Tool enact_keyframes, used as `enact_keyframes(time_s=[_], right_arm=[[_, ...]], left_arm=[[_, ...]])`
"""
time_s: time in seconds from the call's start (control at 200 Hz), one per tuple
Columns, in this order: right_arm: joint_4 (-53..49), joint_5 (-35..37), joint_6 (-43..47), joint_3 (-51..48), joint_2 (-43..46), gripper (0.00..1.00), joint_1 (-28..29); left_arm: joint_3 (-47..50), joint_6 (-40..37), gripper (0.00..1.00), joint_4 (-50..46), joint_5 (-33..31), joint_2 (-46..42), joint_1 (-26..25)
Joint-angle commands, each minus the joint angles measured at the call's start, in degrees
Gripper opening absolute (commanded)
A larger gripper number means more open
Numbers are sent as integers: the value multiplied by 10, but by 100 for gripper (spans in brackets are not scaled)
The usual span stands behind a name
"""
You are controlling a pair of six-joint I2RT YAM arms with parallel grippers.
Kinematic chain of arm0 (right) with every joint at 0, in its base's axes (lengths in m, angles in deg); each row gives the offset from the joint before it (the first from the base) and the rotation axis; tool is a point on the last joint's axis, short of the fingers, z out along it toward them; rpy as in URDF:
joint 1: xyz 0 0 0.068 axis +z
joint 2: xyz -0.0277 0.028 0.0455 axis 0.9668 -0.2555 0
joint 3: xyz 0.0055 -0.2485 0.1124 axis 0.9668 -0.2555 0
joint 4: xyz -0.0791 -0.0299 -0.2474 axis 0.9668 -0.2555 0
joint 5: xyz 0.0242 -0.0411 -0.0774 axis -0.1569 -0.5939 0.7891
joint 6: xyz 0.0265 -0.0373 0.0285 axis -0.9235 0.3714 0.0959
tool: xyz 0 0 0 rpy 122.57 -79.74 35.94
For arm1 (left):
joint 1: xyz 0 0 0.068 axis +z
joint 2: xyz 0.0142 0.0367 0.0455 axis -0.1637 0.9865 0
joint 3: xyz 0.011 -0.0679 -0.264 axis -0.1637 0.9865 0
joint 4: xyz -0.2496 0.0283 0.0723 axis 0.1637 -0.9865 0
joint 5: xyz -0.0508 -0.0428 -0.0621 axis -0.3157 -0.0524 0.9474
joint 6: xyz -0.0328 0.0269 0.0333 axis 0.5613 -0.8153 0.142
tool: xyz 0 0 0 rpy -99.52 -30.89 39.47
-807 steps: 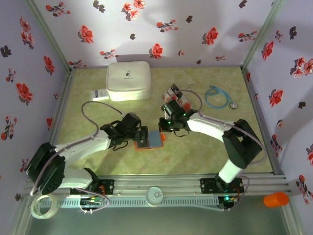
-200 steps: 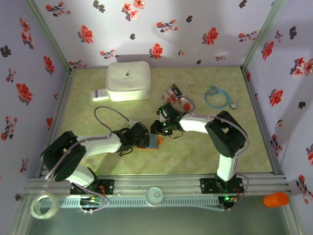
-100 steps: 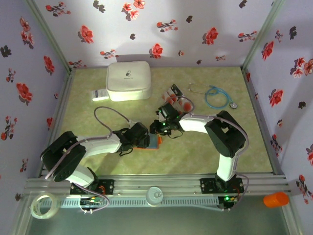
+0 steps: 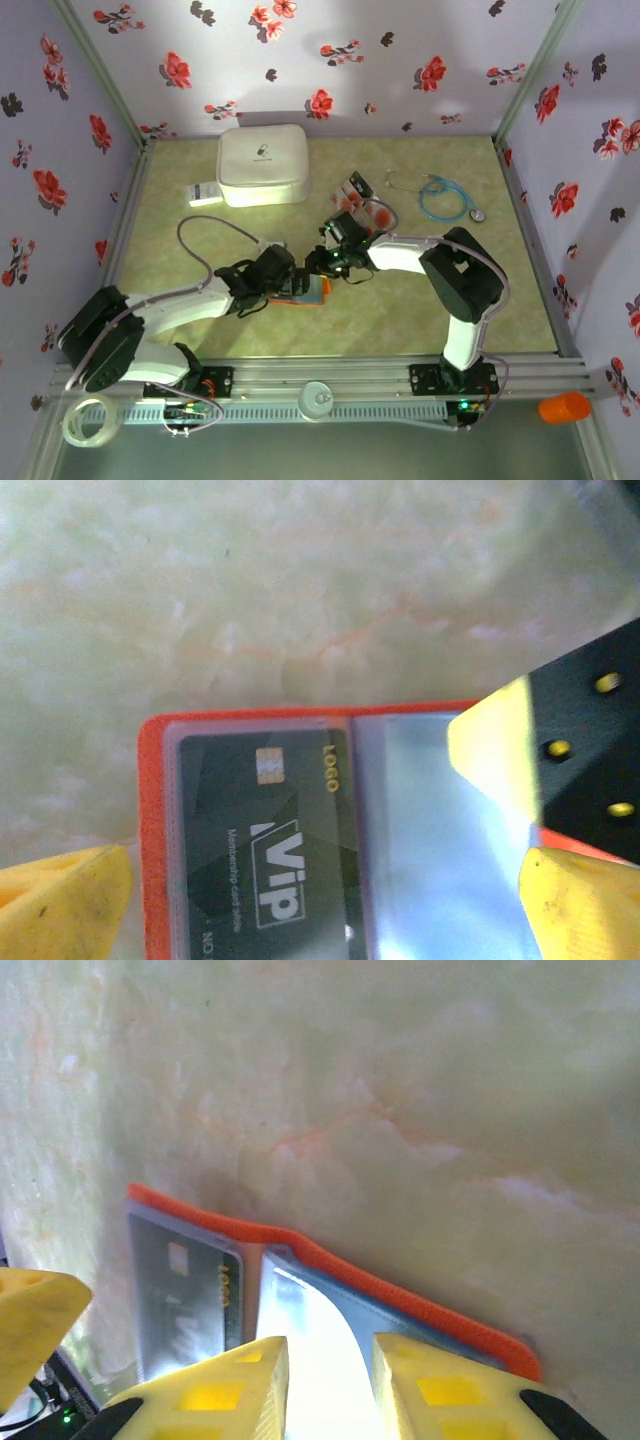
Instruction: Put the credit cards into the card holder
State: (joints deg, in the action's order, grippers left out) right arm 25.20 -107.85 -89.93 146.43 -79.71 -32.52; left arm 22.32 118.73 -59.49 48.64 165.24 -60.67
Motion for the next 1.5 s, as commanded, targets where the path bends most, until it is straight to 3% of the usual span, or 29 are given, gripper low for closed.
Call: enact_keyframes(time_s=[0.0, 0.245, 0.61, 1.205, 1.495], right_arm=[[-1, -2, -14, -3, 30, 30, 15], [-20, 21, -21, 11, 40, 35, 44], [-35, 40, -33, 59, 15, 39, 75], [-16, 36, -47, 111, -74, 39, 86], [-3, 28, -48, 103, -65, 39, 86]], left_arm=[[13, 6, 100, -14, -15, -52, 18], [44, 11, 100, -46, -12, -147, 82], [68, 6, 100, -71, 13, -211, 155], [67, -3, 100, -81, 26, -230, 182], [67, -3, 100, -88, 30, -224, 184]])
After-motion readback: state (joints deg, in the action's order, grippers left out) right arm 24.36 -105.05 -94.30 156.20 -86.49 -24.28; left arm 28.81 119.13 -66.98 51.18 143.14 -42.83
